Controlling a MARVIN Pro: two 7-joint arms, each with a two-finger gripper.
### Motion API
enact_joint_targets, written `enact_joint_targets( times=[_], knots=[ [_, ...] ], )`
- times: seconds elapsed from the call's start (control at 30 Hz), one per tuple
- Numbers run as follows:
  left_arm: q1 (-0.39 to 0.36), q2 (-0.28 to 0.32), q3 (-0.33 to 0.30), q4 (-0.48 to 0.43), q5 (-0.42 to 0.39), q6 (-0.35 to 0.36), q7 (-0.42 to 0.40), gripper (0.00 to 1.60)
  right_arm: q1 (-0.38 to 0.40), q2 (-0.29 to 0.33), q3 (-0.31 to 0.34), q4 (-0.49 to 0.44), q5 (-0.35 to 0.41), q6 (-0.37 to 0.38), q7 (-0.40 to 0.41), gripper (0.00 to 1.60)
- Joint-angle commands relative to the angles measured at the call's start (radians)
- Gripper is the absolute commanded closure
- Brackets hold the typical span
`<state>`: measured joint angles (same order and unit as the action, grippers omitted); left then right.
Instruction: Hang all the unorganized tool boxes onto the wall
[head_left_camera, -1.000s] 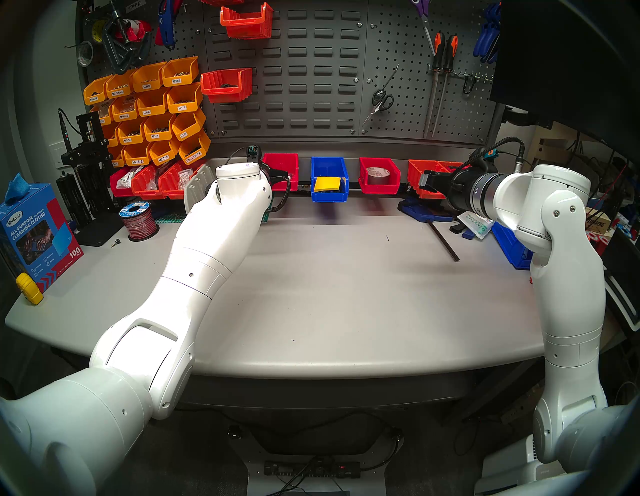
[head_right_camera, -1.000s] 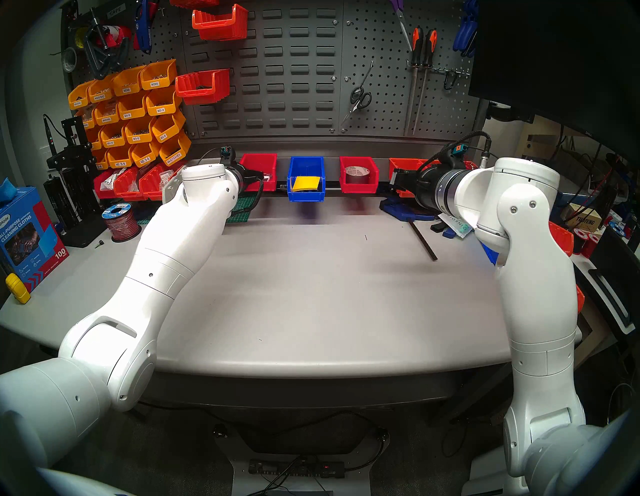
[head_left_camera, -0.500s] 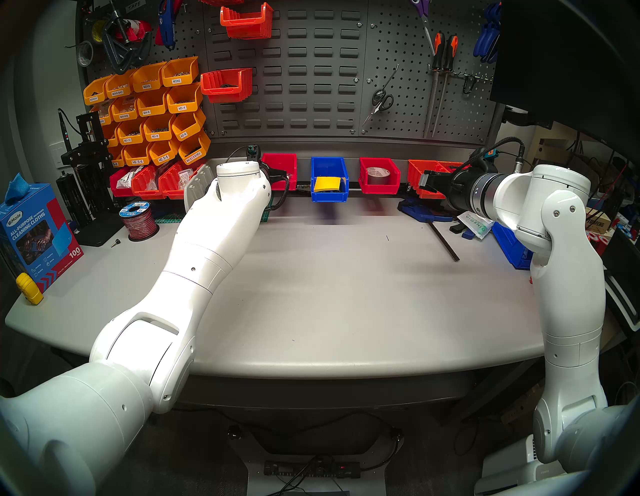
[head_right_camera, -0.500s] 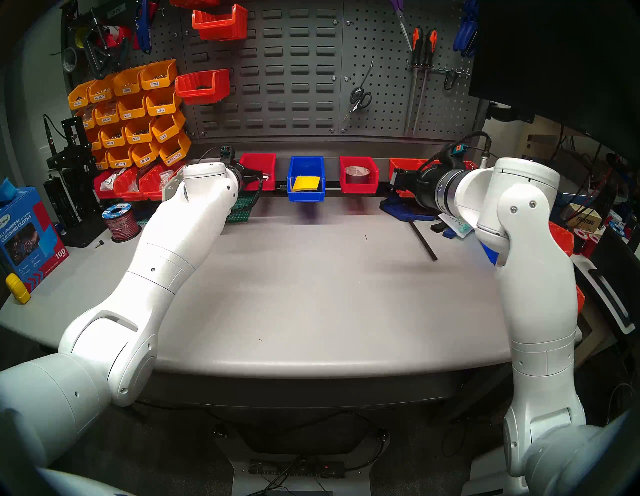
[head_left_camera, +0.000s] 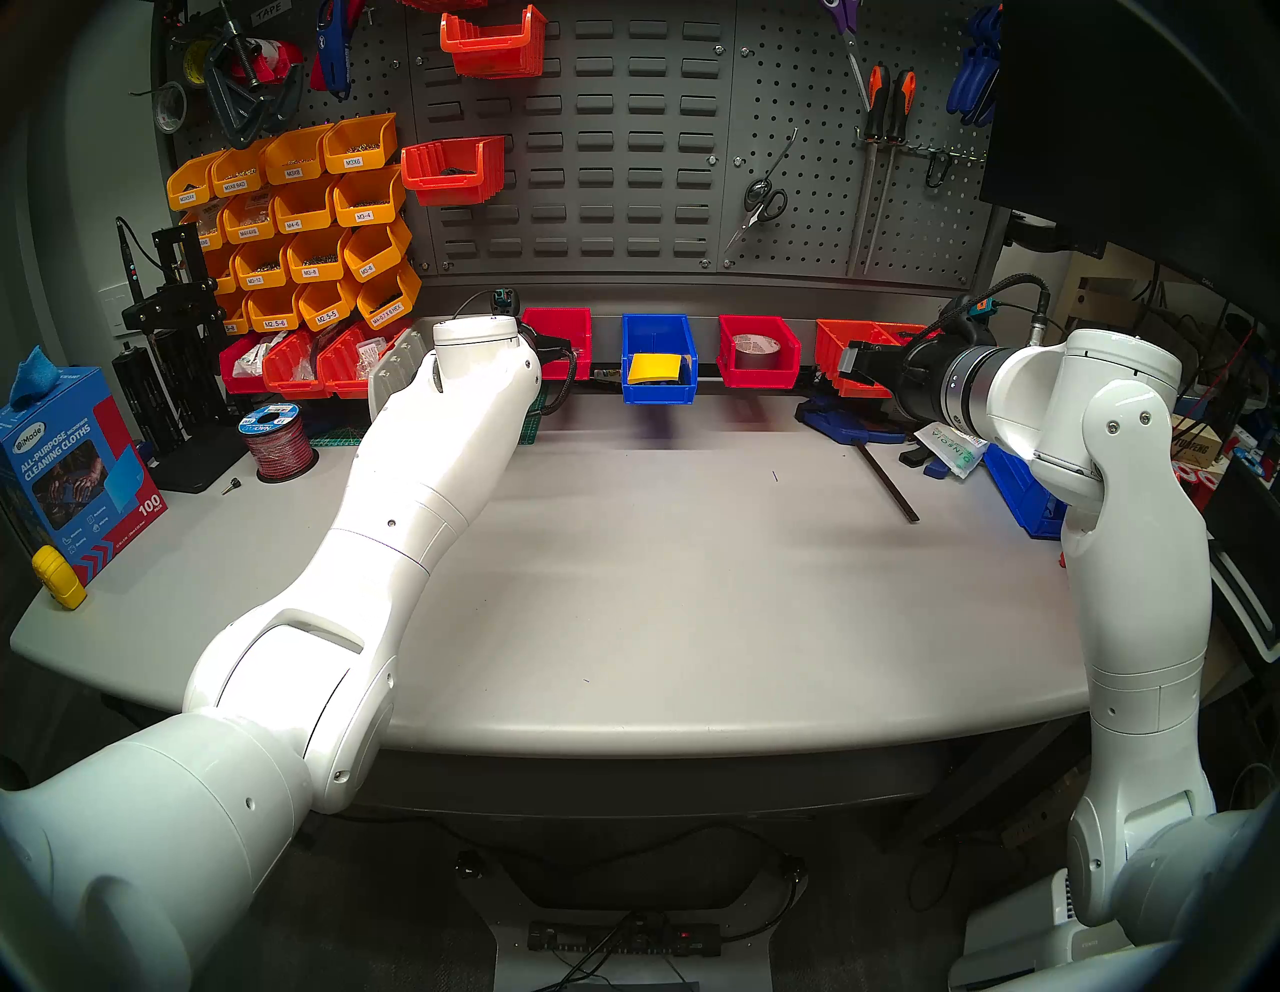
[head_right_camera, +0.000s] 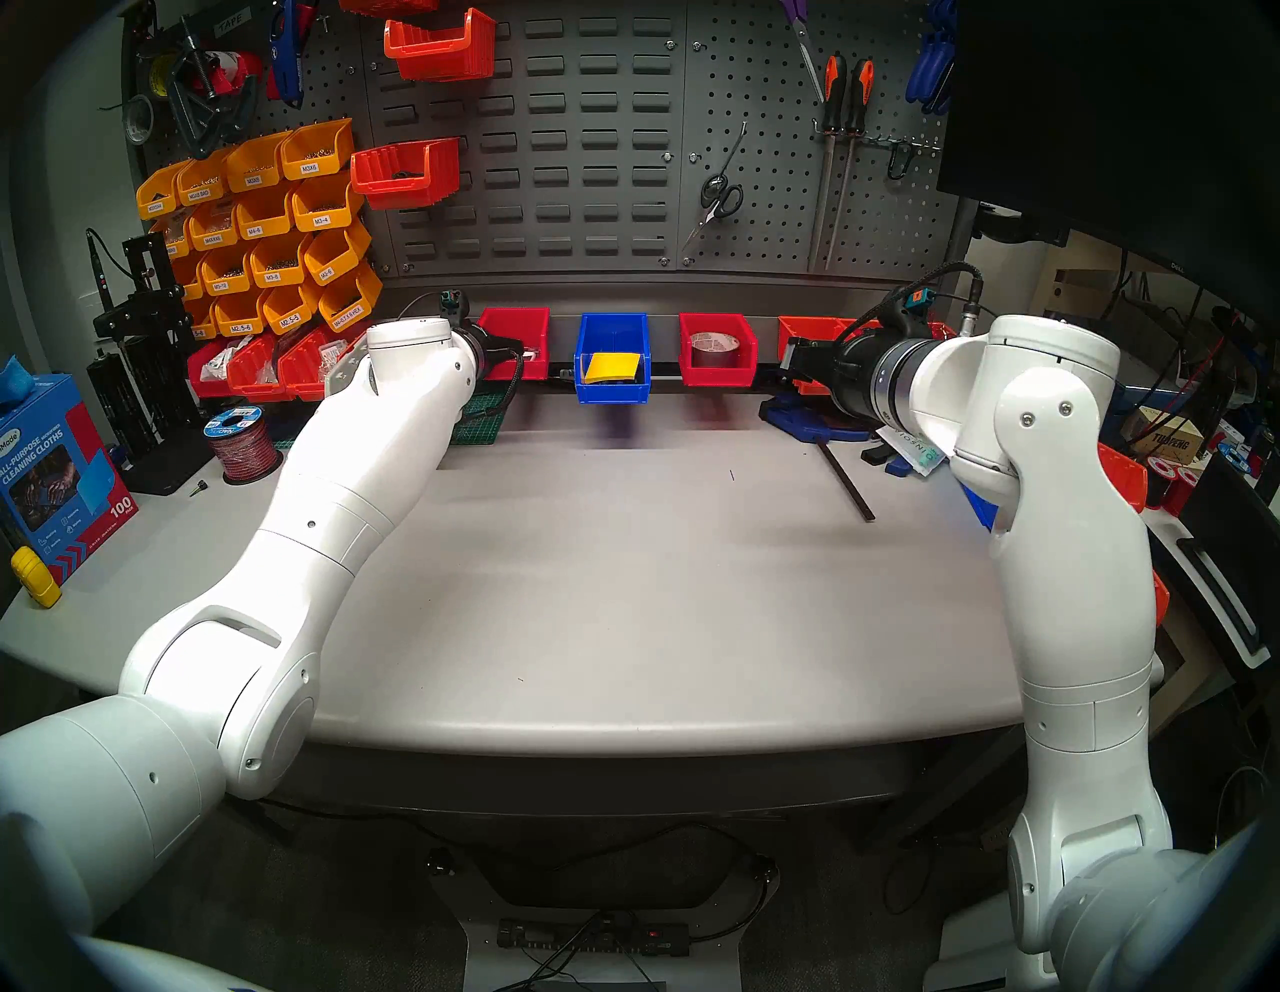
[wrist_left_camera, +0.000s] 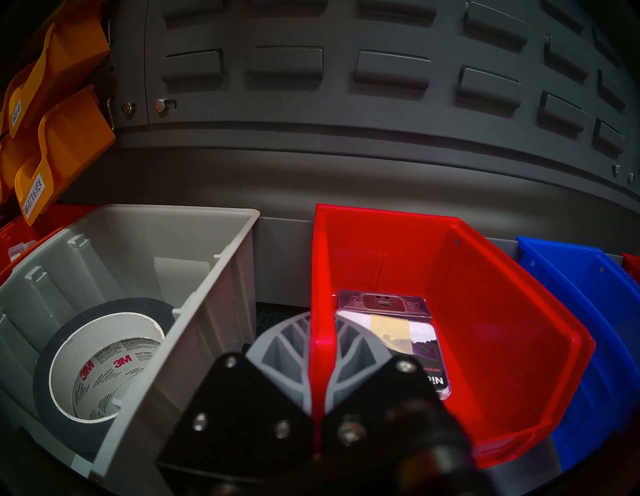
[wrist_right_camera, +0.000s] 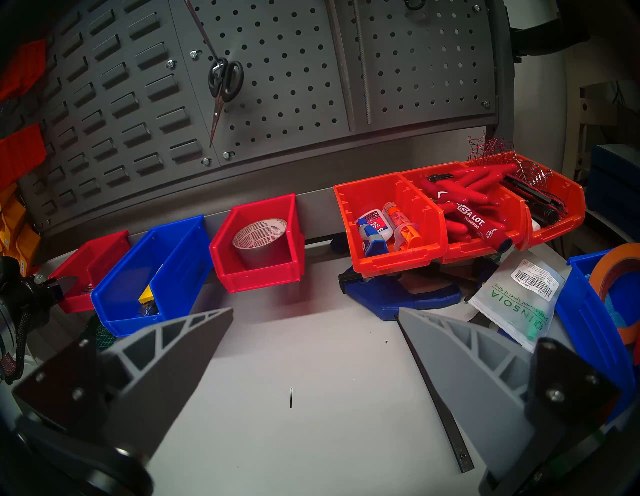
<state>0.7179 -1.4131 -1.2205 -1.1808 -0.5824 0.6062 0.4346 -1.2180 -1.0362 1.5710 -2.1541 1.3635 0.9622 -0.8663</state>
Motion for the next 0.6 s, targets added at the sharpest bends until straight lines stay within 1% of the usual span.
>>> enact_joint_targets(
  times=[0.0, 0.13, 0.17, 0.2, 0.27, 0.37, 0.43, 0.57],
  knots=[
    [-0.046, -0.016, -0.016, -0.001, -0.01, 0.004, 0.007, 1.6, 0.012, -0.002, 0.0, -0.009, 0.004, -0.002, -0.108, 0.0],
    [-0.048, -0.019, -0.019, 0.005, -0.012, 0.003, 0.011, 1.6, 0.012, -0.002, 0.001, -0.009, 0.001, -0.002, -0.103, 0.0],
    [-0.049, -0.02, -0.02, 0.006, -0.012, 0.004, 0.013, 1.6, 0.013, -0.003, 0.0, -0.009, 0.006, -0.002, -0.113, 0.0],
    [-0.049, -0.021, -0.02, 0.008, -0.013, 0.004, 0.014, 1.6, 0.011, -0.002, 0.002, -0.008, -0.001, -0.002, -0.1, 0.0],
    [-0.05, -0.022, -0.019, 0.012, -0.013, 0.004, 0.014, 1.6, 0.011, -0.002, 0.002, -0.008, -0.001, -0.002, -0.1, 0.0],
    [-0.048, -0.025, -0.018, 0.016, -0.017, 0.011, 0.021, 1.6, 0.013, -0.003, 0.0, -0.009, 0.006, -0.002, -0.112, 0.0],
    [-0.046, -0.026, -0.016, 0.017, -0.018, 0.014, 0.025, 1.6, 0.011, -0.002, 0.002, -0.008, -0.001, -0.002, -0.1, 0.0],
    [-0.043, -0.027, -0.012, 0.017, -0.02, 0.021, 0.03, 1.59, 0.012, -0.003, 0.001, -0.009, 0.003, -0.002, -0.107, 0.0]
  ],
)
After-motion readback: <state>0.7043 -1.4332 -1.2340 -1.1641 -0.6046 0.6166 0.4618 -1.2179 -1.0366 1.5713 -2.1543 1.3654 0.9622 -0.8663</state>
